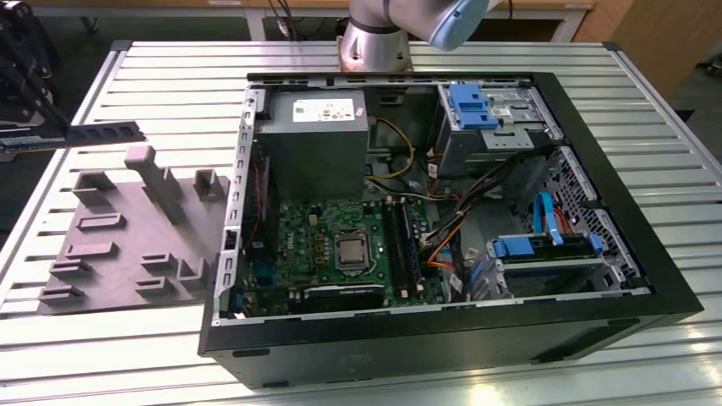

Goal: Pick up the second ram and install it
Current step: 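Pick up the second ram and move it above second insertion slot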

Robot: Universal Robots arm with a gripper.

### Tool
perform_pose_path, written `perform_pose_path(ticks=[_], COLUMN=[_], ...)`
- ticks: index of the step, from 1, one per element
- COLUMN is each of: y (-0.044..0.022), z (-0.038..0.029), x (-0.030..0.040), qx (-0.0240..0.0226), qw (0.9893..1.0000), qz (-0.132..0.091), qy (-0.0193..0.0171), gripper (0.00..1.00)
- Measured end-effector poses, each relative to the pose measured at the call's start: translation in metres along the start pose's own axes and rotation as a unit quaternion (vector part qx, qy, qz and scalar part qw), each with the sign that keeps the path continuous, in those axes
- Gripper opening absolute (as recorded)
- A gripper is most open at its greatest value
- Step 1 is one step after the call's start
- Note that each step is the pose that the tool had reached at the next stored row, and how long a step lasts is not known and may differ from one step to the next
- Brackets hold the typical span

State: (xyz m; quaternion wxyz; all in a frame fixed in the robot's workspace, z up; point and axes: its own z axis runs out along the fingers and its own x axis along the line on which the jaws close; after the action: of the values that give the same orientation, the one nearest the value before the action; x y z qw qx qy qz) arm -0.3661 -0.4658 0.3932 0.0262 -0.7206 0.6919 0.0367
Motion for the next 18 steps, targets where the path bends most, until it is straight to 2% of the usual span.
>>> perform_pose_path(ticks=[18], y=[-0.0071], z=[-0.0001], x=[0.0003], qx=[0.0000], qw=[1.0000], qz=[0.000], qy=[0.0000], gripper=[0.12])
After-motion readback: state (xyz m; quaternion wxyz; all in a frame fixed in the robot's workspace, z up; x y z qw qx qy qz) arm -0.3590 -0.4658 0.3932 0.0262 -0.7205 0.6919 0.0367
